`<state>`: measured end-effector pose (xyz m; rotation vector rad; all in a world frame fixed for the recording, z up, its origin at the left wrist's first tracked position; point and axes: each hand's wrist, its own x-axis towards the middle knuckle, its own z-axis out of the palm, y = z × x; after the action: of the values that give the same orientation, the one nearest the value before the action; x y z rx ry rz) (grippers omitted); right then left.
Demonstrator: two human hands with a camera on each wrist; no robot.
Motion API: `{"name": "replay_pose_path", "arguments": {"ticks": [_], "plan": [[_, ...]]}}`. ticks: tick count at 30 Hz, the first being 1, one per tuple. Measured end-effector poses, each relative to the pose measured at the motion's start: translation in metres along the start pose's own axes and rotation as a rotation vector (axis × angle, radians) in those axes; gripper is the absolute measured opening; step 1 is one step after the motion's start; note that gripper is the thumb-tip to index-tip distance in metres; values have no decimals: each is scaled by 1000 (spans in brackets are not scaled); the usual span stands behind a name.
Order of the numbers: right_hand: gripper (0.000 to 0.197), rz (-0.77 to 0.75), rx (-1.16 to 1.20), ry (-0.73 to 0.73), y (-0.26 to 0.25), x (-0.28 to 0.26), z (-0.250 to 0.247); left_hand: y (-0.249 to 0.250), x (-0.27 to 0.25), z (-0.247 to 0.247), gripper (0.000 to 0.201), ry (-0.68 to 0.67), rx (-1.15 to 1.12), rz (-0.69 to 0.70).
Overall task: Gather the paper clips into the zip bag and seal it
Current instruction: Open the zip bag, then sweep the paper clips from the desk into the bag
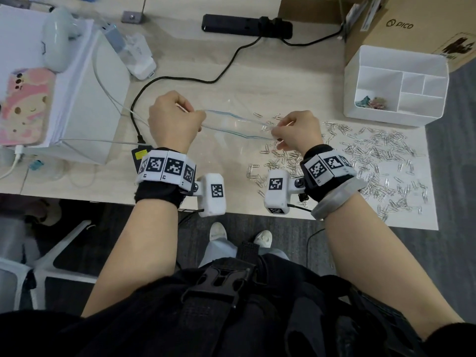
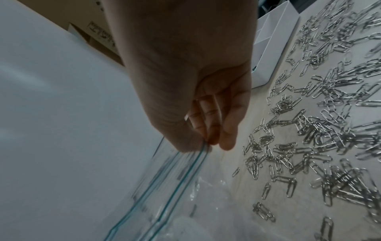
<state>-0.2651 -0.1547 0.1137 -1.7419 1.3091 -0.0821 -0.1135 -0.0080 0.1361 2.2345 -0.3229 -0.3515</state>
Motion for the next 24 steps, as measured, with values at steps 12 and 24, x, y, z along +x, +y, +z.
{"name": "replay_pose_path", "arguments": {"ticks": [12,24], "plan": [[22,-200,41,16,10,0,-33,22,-33,49,19,-106,-81,59],[18,-152,150,346,39,-11,-58,44,-25,68,18,-133,33,214]]}}
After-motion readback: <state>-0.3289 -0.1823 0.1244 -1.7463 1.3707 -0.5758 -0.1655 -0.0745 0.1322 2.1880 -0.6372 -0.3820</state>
